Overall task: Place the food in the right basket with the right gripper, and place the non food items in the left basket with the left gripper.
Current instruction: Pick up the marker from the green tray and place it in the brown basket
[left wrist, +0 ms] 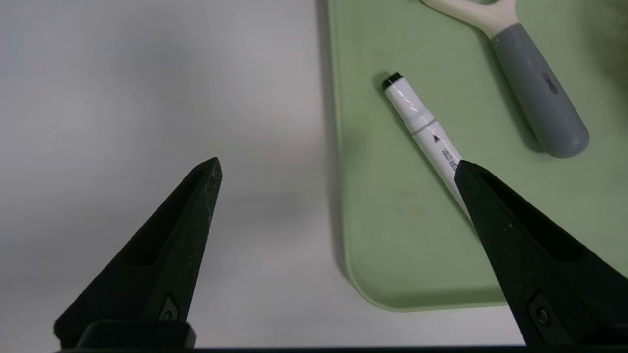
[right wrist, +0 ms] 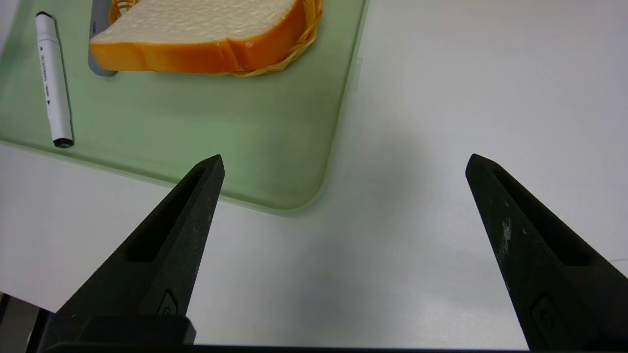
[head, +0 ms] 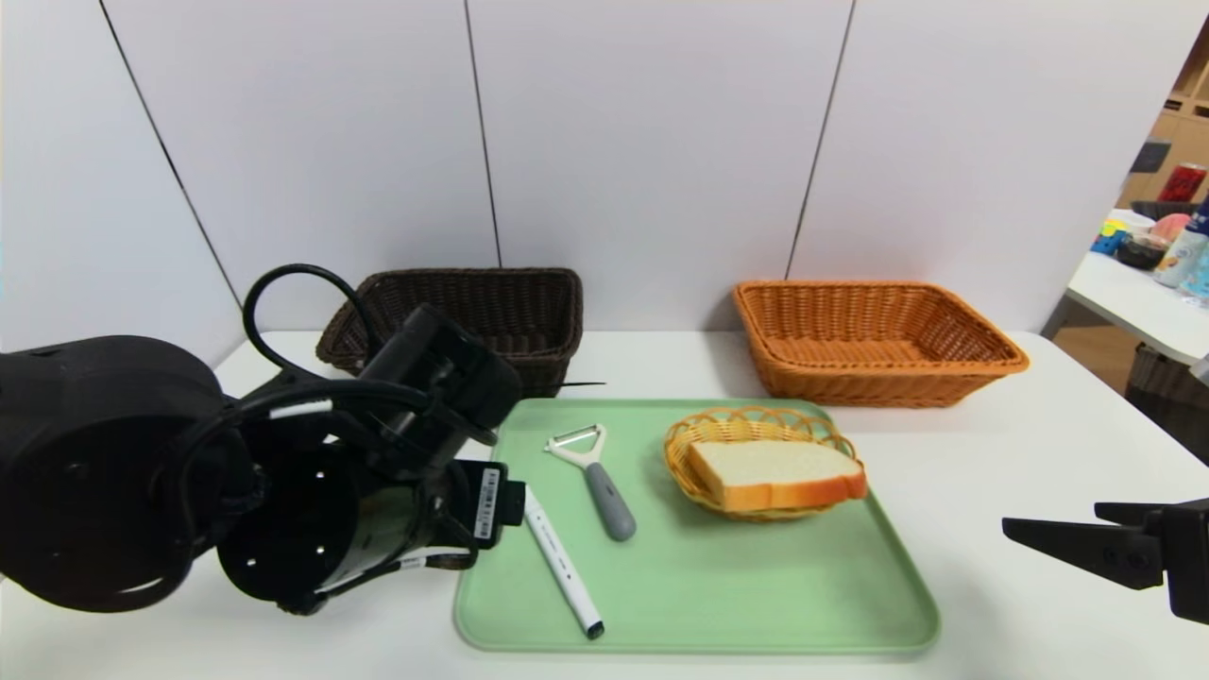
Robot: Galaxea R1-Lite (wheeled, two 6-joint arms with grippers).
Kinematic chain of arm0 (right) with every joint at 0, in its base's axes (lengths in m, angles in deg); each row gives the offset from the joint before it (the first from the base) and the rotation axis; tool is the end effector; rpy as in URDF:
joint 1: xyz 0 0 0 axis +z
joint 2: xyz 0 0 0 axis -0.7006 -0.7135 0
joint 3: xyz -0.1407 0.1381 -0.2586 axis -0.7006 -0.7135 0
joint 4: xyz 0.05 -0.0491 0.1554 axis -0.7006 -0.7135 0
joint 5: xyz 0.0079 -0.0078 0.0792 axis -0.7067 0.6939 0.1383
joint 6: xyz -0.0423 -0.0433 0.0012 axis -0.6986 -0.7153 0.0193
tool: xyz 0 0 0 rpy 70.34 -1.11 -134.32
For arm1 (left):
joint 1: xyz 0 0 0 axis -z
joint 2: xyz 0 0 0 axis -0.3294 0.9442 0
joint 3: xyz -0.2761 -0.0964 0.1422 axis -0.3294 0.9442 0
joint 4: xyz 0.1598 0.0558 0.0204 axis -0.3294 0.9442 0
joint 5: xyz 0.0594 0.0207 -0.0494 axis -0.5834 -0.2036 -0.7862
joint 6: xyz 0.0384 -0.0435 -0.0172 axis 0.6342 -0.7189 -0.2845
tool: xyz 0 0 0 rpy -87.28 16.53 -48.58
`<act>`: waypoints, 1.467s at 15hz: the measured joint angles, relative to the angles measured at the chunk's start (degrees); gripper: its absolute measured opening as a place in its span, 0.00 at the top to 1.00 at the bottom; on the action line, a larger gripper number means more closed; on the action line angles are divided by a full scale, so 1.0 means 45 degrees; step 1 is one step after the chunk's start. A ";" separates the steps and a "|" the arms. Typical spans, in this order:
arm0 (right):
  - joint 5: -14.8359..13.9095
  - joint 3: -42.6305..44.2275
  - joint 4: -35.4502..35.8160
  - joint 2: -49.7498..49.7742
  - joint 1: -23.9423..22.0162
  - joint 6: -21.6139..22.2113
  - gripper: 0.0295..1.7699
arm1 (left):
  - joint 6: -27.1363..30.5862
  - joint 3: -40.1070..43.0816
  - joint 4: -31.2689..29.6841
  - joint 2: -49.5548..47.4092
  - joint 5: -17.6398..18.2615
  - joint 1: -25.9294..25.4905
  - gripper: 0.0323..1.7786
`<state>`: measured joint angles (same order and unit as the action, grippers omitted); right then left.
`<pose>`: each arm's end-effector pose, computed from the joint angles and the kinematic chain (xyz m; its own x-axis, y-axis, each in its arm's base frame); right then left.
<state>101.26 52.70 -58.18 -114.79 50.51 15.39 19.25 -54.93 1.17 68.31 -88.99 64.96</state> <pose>0.1252 0.0262 0.2121 0.7406 0.2939 -0.6043 -0.2301 0.9558 0.1828 0.2110 -0.1780 0.1982 0.6972 -0.0780 -0.7127 0.0760 0.9965 -0.0347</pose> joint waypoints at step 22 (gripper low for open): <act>-0.0038 -0.0241 0.0111 0.0019 -0.0214 0.0436 0.04 | -0.5646 -0.5120 0.4559 0.4632 -0.1593 0.2007 0.05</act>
<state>101.09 51.61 -57.68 -114.70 49.55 17.35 -6.16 -77.97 21.68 89.16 -96.16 74.00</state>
